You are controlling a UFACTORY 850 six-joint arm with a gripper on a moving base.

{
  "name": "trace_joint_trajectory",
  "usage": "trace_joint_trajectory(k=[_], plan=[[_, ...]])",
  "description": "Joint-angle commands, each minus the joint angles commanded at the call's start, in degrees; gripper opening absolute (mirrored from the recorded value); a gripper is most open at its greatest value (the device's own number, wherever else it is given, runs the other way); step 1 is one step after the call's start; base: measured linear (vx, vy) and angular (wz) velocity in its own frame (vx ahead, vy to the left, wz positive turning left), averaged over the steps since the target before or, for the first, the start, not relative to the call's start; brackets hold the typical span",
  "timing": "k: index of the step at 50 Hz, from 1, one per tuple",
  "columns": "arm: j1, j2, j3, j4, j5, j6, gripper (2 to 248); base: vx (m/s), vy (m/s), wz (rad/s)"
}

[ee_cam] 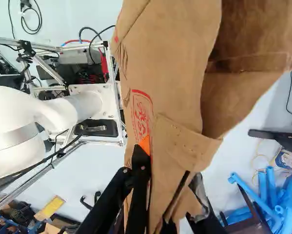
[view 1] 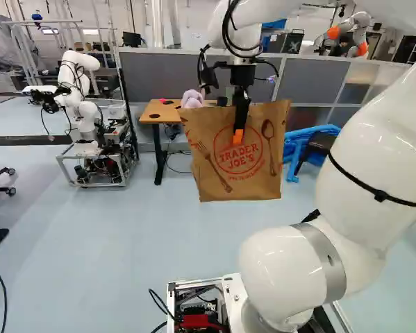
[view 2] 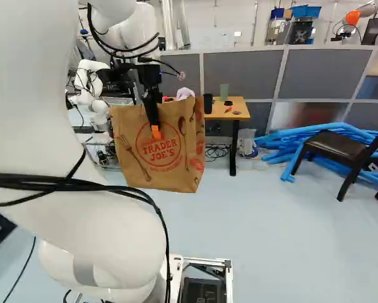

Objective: Pick up the bag on the ground and place it on the table

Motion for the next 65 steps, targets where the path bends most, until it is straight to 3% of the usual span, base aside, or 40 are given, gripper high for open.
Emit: trace_joint_trajectory(k=[65], plan=[[-0.45,-0.60,-14.54,0.00,-1.89,0.00,21,0.000,0.000,0.000]])
